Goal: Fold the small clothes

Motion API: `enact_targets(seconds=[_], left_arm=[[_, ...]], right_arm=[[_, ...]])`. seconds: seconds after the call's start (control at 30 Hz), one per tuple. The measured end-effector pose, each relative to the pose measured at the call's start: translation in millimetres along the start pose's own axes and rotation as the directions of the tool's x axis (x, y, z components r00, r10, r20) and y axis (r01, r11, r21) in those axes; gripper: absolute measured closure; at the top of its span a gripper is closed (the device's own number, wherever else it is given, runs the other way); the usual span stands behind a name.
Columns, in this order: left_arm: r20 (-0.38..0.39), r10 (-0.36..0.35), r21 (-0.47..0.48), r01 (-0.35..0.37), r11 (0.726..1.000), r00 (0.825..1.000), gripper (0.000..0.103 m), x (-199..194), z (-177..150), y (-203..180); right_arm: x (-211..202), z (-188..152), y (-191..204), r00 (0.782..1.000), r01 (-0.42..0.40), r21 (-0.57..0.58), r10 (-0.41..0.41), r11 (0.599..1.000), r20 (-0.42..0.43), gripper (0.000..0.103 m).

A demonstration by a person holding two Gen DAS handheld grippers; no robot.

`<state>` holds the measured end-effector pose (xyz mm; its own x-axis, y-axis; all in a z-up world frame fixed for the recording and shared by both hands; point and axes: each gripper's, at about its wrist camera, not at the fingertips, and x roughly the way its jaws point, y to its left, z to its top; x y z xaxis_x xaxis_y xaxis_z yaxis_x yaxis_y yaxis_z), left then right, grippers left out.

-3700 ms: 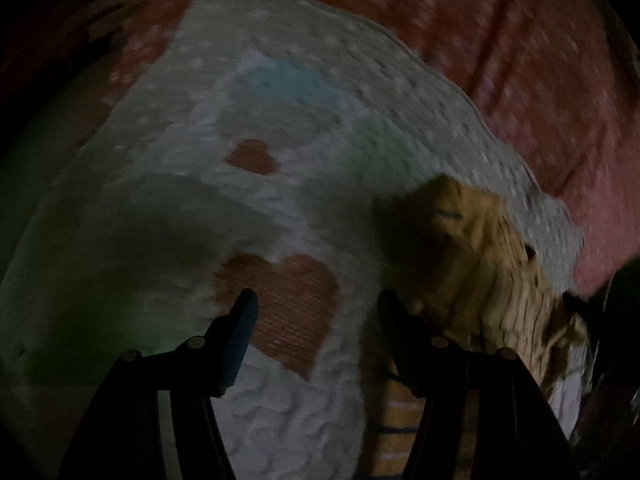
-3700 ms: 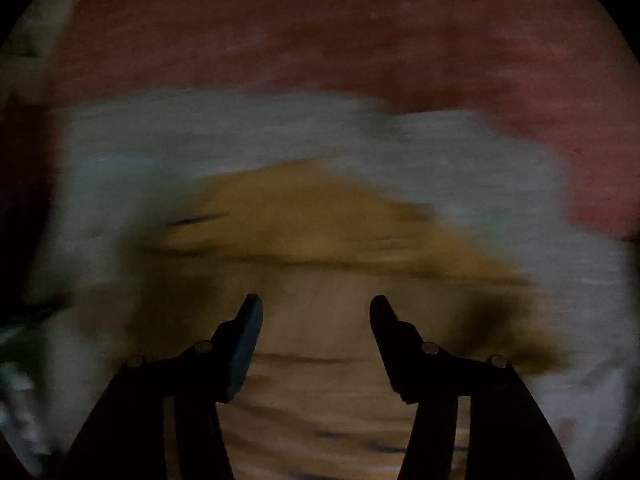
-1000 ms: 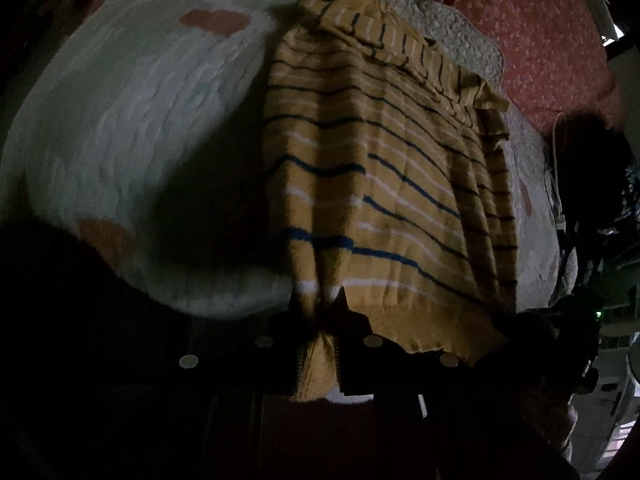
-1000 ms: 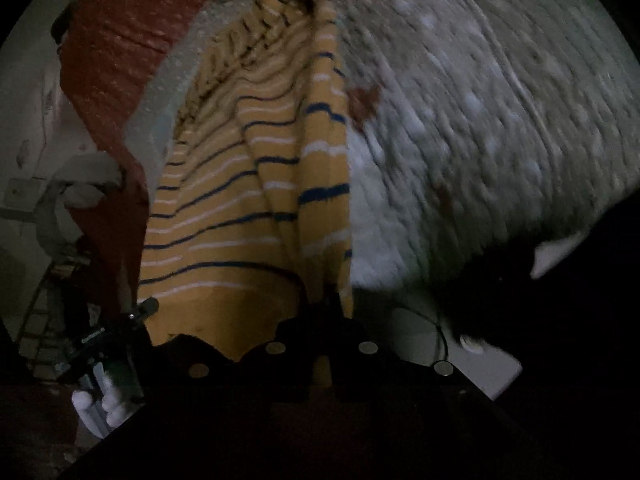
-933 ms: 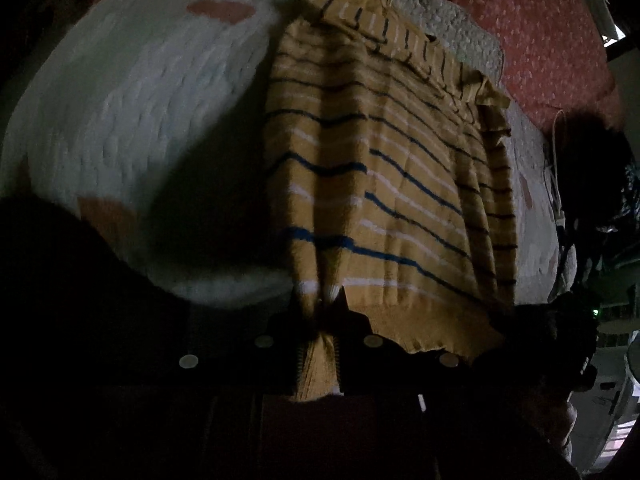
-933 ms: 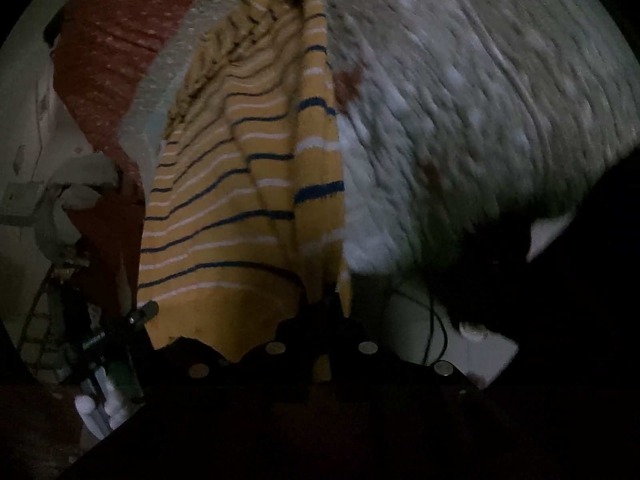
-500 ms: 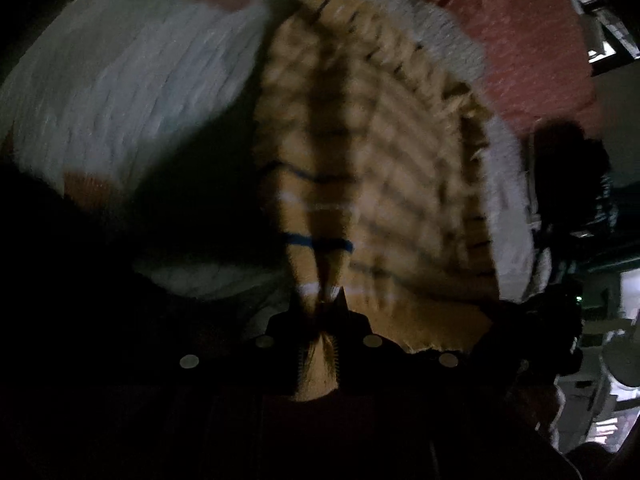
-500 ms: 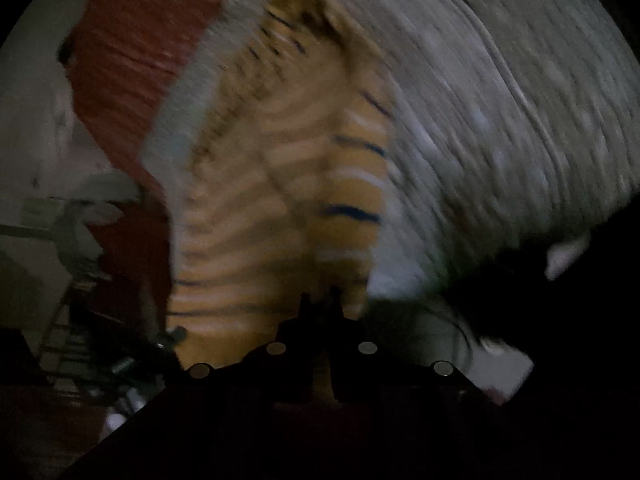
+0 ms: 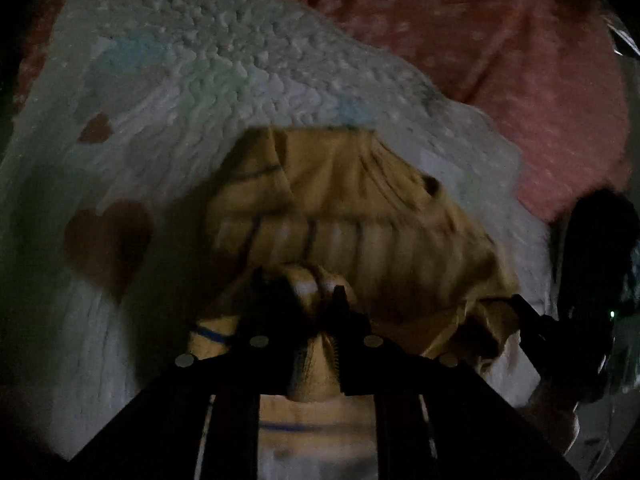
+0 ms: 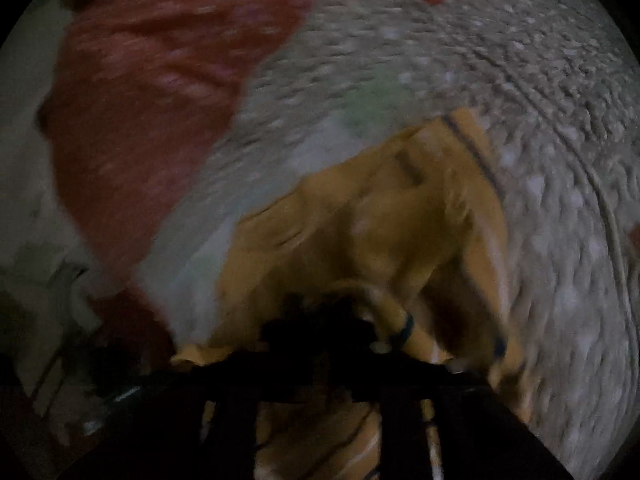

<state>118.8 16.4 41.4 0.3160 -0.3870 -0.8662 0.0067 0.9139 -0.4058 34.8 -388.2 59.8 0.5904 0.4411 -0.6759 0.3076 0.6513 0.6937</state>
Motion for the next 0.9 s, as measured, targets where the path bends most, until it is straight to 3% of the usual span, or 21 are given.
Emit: enact_targets(seconds=[0.03, 0.1, 0.17, 0.23, 0.3, 0.4, 0.5, 0.63, 0.77, 0.83, 0.87, 0.9], left_arm=[[-0.015, -0.027, -0.036, 0.026, 0.999, 1.000, 0.089, 6.9, 5.2, 7.0], [-0.035, -0.129, -0.118, 0.124, 0.985, 0.991, 0.086, 12.4, 16.4, 21.4], [-0.001, -0.160, -0.114, 0.159, 0.981, 0.987, 0.080, 2.5, 24.5, 26.9], [0.049, -0.134, -0.069, 0.137, 0.988, 0.990, 0.066, -10.5, 27.7, 28.0], [0.082, -0.117, -0.036, 0.121, 0.992, 0.990, 0.053, -21.0, 24.8, 31.7], [0.094, -0.070, 0.069, 0.064, 0.996, 0.993, 0.052, -25.4, 17.8, 27.1], [0.094, 0.014, 0.223, -0.034, 0.974, 0.995, 0.045, -13.8, 3.6, 10.3], [0.074, 0.108, 0.368, -0.127, 0.921, 0.991, 0.045, 17.7, -9.7, -11.9], [0.087, 0.175, 0.414, -0.195, 0.889, 0.981, 0.047, 45.1, -3.6, -22.7], [0.066, 0.191, 0.418, -0.201, 0.886, 0.979, 0.064, 56.6, -0.1, -23.9], [0.053, 0.199, 0.414, -0.203, 0.887, 0.979, 0.080, 60.5, 0.9, -23.6], [0.048, 0.199, 0.407, -0.201, 0.891, 0.979, 0.084, 61.5, 1.4, -23.6]], right_arm=[[1.1, 3.6, -1.3, 1.000, 0.008, 0.000, -0.008, 1.000, 0.012, 0.053], [-6.3, 9.7, 2.4, 0.999, -0.009, -0.045, 0.011, 0.999, 0.036, 0.049], [-26.0, 11.3, 11.6, 0.997, 0.006, -0.141, 0.004, 0.990, 0.076, 0.041], [-41.3, 7.9, 20.6, 0.993, 0.066, -0.228, -0.041, 0.971, 0.114, 0.032], [-47.0, -1.9, 27.2, 0.989, 0.123, -0.325, -0.089, 0.938, 0.117, 0.031], [-40.0, -21.5, 32.8, 0.984, 0.174, -0.445, -0.145, 0.879, 0.100, 0.031], [-25.2, -41.1, 38.3, 0.980, 0.199, -0.542, -0.176, 0.816, 0.096, 0.031], [3.0, -58.6, 56.0, 0.977, 0.209, -0.648, -0.190, 0.733, 0.100, 0.031], [37.8, -76.6, 66.8, 0.939, 0.335, -0.763, -0.266, 0.553, 0.220, 0.031], [50.0, -79.2, 66.4, 0.930, 0.356, -0.783, -0.275, 0.510, 0.244, 0.031], [58.9, -80.6, 68.2, 0.930, 0.351, -0.801, -0.279, 0.484, 0.239, 0.032], [62.7, -81.5, 69.8, 0.931, 0.345, -0.812, -0.282, 0.471, 0.232, 0.046]])
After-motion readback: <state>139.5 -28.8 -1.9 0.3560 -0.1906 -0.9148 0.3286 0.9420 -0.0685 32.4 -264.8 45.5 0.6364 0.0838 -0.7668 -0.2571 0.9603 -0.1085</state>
